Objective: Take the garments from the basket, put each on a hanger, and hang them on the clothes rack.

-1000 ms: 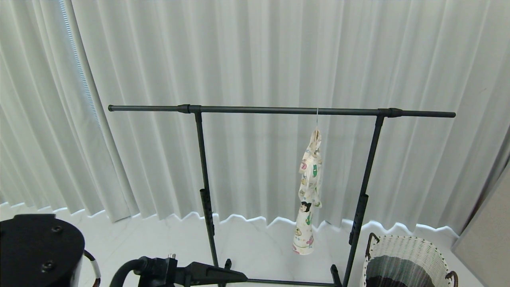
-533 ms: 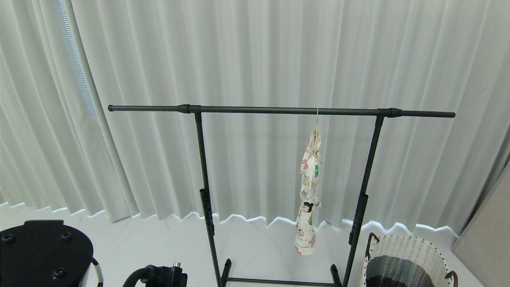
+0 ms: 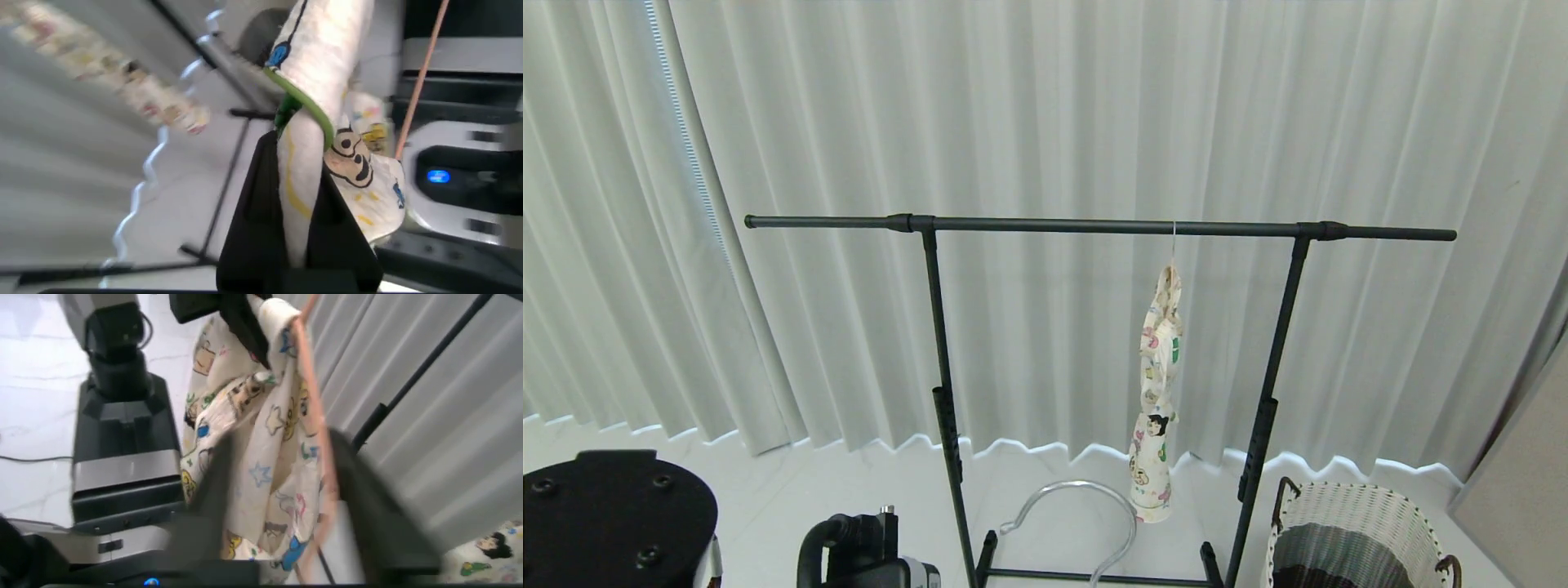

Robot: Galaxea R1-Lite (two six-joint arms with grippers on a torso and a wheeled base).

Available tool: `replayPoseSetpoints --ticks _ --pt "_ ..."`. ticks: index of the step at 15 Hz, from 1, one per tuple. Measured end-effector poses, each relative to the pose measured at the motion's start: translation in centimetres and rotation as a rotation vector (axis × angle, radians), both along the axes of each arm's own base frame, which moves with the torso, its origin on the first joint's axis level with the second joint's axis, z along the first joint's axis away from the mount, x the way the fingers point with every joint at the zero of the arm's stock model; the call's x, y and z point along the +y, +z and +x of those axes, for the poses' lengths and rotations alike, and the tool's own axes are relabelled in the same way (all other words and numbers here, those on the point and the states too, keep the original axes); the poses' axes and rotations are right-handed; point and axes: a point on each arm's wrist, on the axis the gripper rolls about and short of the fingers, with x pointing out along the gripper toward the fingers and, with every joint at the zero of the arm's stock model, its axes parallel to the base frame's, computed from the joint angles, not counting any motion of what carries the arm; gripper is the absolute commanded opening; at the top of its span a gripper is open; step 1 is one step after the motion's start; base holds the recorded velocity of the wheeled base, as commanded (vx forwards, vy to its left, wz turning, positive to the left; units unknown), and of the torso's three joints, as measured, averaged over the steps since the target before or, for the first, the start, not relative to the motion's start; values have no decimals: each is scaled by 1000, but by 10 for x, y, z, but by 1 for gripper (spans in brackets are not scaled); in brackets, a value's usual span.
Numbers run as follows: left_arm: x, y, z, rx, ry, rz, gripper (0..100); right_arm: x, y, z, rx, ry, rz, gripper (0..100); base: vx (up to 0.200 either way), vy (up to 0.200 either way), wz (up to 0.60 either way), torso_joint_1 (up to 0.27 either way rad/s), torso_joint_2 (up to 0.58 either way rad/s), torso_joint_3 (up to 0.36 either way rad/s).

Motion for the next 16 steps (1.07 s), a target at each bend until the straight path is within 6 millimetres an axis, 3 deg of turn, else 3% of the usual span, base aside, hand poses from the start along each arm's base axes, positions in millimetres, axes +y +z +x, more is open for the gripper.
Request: replayPoseSetpoints --ticks 9,16 --pt "8 -4 13 -51 283 66 0 -8 -7 35 7 -226 -40 100 0 0 0 0 0 0" --pt "6 20 16 -20 349 -72 0 0 -12 41 147 -264 -17 100 0 0 0 0 0 0"
